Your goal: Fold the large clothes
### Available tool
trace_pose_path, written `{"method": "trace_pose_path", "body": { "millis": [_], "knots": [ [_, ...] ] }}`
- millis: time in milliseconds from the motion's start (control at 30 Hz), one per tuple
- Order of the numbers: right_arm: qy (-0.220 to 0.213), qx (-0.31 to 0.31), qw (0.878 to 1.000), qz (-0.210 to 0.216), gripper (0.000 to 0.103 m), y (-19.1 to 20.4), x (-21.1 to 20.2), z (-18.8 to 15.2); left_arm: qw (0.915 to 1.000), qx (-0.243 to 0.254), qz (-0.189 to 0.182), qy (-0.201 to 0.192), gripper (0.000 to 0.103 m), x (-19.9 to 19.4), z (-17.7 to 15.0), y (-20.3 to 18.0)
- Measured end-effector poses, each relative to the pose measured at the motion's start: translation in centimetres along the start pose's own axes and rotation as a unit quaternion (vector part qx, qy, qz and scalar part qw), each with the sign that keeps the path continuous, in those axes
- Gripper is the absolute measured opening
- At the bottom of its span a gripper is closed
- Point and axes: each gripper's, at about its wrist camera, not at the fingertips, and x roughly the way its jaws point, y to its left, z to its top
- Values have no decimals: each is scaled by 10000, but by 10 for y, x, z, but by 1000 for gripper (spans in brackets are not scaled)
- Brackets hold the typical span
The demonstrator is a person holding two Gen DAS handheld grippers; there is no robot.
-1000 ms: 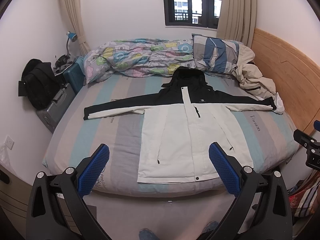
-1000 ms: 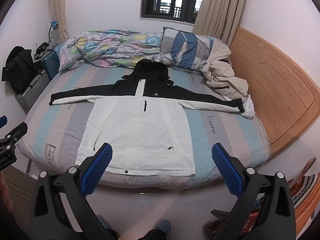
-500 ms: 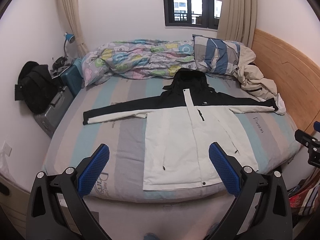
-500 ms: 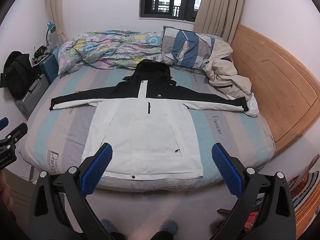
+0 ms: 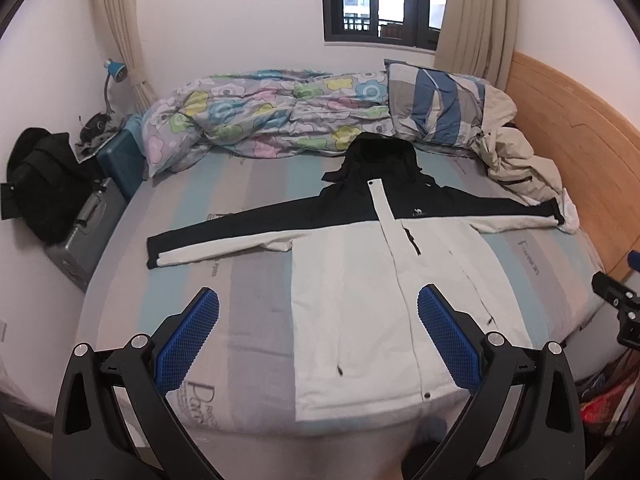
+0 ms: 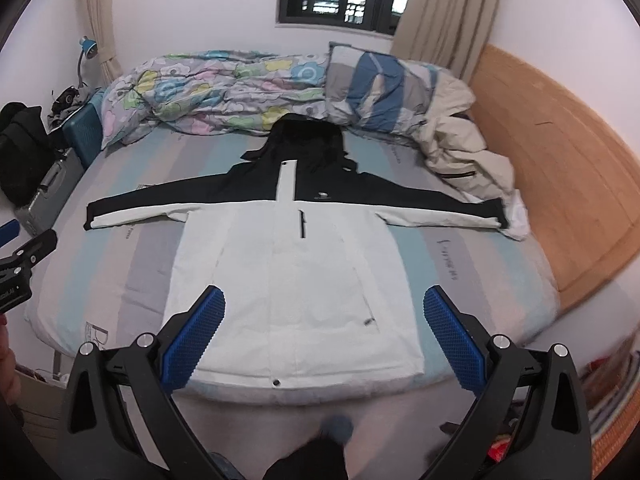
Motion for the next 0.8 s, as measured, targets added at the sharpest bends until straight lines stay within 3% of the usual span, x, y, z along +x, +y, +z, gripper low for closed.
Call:
{"method": "trace_pose_path", "body": {
  "millis": [133, 367, 433, 567, 667, 800],
  "knots": [
    [79, -146, 9999, 46, 96, -6, 53, 31, 9996, -14, 223, 148, 97, 60, 28, -10],
    [243, -385, 9978, 473, 96, -32, 188, 102, 9962, -272, 770, 306, 97, 190, 84, -28],
    [368, -413, 9971, 520, 96, -41, 233, 121, 9956, -380, 772, 382, 97, 224, 99, -29],
    [565, -484, 9958, 540, 96, -55, 314, 140, 9943, -406, 864, 468, 97, 310, 127, -35],
    [710, -354, 9959, 426, 96, -74, 377, 145, 9935, -496, 838, 595, 97, 378, 134, -33],
    [957, -138, 9952, 130, 96, -110, 455, 143, 9939, -249, 855, 653, 97, 467, 128, -35]
  ]
}}
